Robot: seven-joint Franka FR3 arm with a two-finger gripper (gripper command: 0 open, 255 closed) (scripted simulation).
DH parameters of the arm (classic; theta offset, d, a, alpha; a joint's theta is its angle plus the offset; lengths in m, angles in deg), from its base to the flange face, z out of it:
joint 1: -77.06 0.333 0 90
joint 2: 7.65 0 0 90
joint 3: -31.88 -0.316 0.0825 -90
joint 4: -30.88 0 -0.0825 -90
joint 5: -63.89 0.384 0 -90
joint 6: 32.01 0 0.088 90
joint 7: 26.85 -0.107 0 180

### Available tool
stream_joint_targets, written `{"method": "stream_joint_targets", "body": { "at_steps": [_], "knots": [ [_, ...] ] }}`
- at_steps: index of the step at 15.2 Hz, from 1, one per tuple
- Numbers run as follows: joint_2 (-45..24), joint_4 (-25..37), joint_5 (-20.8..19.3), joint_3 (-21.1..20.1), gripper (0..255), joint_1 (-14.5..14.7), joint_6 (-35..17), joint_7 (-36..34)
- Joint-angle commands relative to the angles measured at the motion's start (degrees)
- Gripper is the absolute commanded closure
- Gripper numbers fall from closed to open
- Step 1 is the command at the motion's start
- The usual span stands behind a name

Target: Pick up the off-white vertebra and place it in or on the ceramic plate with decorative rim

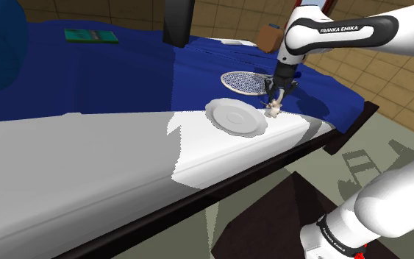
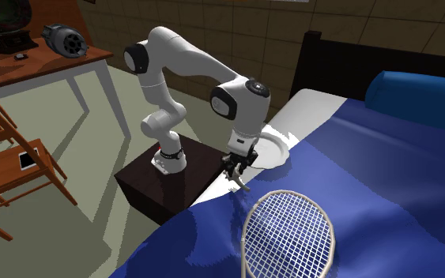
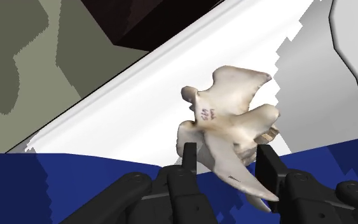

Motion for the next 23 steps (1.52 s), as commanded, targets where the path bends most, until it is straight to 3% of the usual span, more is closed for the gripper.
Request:
{"method": "stream_joint_targets", "body": {
  "at_steps": [1,6,23],
  "knots": [
    [-0.46,-0.31,0.82,-0.24,255,0.20,-0.68,0.02],
    [-0.50,-0.29,0.80,-0.19,255,0.27,-0.70,0.01],
    [0.05,12.22,0.96,-0.36,255,0.43,12.34,0.75]
  ]
}}
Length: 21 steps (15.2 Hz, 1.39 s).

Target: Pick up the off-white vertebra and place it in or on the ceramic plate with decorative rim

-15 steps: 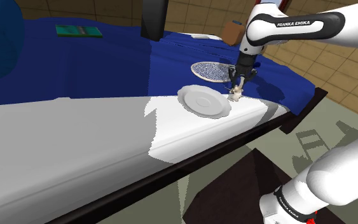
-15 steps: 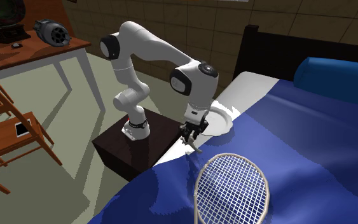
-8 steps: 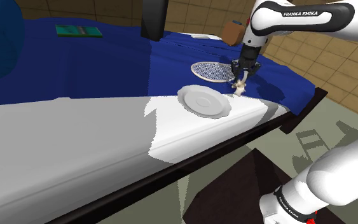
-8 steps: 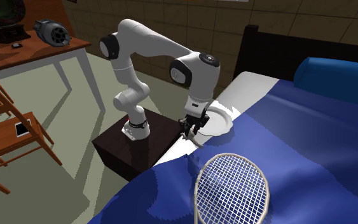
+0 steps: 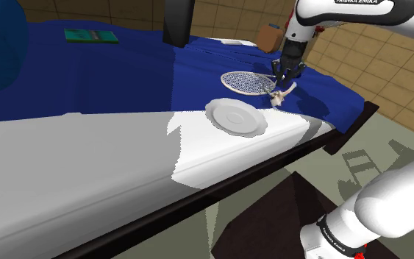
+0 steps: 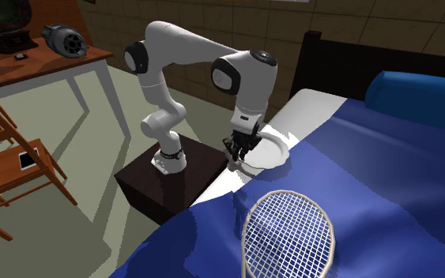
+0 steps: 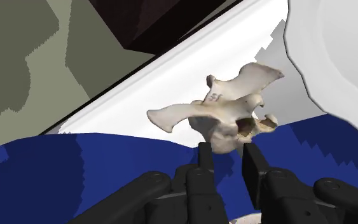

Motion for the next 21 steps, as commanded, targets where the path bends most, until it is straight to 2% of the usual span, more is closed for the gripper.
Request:
{"method": "stream_joint_targets", "body": {
  "at_steps": [1,4,5,6,12,21],
  "knots": [
    [0.07,0.71,0.00,-0.01,255,0.00,0.79,0.04],
    [0.05,1.51,0.77,-2.37,255,1.83,1.85,-3.98],
    [0.19,1.04,0.50,-1.56,255,1.20,1.43,-2.57],
    [0.19,1.04,0.50,-1.56,0,1.20,1.43,-2.57],
    [-7.86,1.33,-2.89,-0.31,0,0.71,0.17,10.21],
    [-7.02,-5.35,-3.18,0.00,0,0.39,-5.69,10.01]
  ]
}}
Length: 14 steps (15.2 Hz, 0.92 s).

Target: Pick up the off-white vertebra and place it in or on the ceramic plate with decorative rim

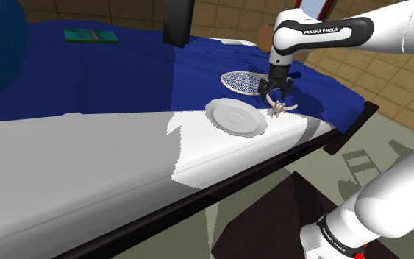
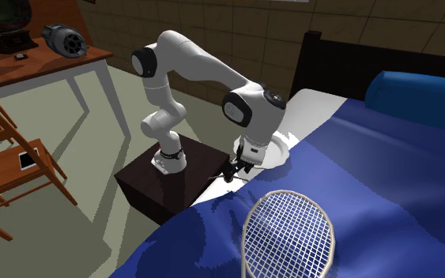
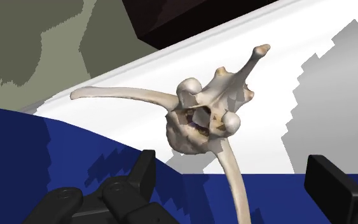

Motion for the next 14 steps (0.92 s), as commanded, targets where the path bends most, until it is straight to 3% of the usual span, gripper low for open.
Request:
{"method": "stream_joint_targets", "body": {
  "at_steps": [1,6,7,14],
  "knots": [
    [0.03,-0.35,-0.01,0.00,0,0.00,-0.34,-0.04],
    [0.03,-0.33,-0.01,0.00,0,0.00,-0.33,-0.04],
    [0.03,-0.33,-0.01,0.00,255,0.00,-0.33,-0.04],
    [0.25,-0.71,-0.02,-0.06,255,0.06,-0.47,-0.19]
  ]
}}
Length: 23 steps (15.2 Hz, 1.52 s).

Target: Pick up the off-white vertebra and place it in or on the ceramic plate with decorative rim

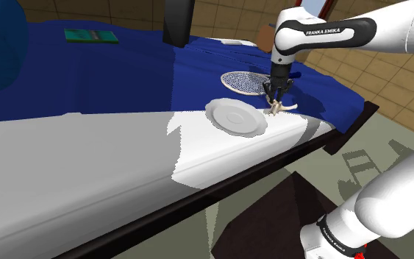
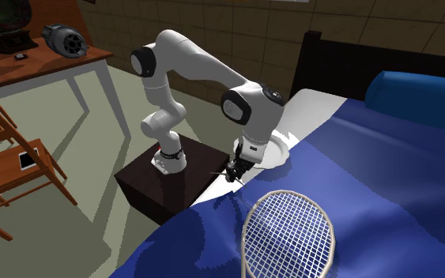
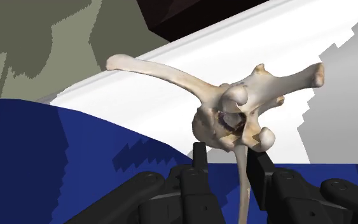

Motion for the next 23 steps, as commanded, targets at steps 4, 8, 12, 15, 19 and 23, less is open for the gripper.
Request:
{"method": "stream_joint_targets", "body": {
  "at_steps": [4,8,12,15,19,23],
  "knots": [
    [-0.46,1.07,2.34,-0.05,255,0.21,1.94,0.32],
    [-0.10,3.73,2.37,-0.10,255,0.24,4.95,0.64],
    [0.07,6.61,2.39,-0.14,255,0.28,7.97,0.97],
    [0.06,8.92,2.40,-0.17,255,0.30,10.27,1.23],
    [-0.14,12.23,2.40,-0.21,255,0.33,13.36,1.58],
    [-0.08,12.69,3.35,-2.30,255,2.32,14.38,-2.38]
  ]
}}
